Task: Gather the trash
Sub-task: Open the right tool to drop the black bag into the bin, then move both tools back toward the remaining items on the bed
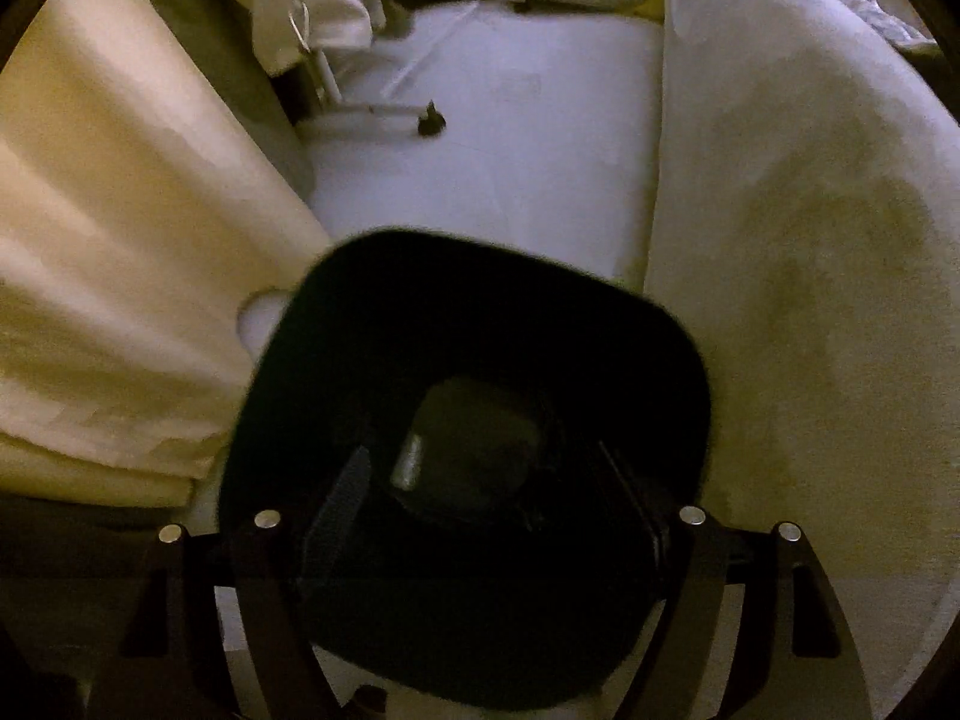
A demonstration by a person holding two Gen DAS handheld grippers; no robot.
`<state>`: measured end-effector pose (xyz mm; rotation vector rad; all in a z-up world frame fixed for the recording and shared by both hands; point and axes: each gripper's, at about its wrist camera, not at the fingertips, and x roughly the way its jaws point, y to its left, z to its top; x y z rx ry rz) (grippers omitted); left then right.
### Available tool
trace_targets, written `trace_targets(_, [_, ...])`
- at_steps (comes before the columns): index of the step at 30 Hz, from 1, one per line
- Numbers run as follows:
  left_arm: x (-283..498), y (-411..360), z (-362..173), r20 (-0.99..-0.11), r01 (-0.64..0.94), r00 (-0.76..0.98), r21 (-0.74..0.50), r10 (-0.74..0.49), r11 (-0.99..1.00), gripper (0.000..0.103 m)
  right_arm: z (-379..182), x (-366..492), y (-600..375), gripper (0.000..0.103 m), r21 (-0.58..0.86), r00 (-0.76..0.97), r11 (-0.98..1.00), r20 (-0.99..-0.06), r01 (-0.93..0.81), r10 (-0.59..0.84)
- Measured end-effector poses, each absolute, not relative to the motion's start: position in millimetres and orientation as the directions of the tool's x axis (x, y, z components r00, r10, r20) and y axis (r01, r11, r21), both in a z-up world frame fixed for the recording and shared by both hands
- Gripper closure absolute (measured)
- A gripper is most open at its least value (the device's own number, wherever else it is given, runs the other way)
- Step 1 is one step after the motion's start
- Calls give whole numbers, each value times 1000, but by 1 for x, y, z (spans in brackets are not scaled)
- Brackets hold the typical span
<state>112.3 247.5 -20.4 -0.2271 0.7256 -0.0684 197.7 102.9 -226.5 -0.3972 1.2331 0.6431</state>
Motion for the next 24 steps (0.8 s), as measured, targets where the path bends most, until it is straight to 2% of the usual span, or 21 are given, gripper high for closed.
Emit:
trace_targets(8, [125,220,10,-593,12,793,-213,-139,977,47,-174,202,82,24,66,284,736,-896,-674,340])
trace_targets(24, [165,155,9,-612,59,771,-203,-174,977,42,-85,242,2,21,-61,496,755,-788,-653,366])
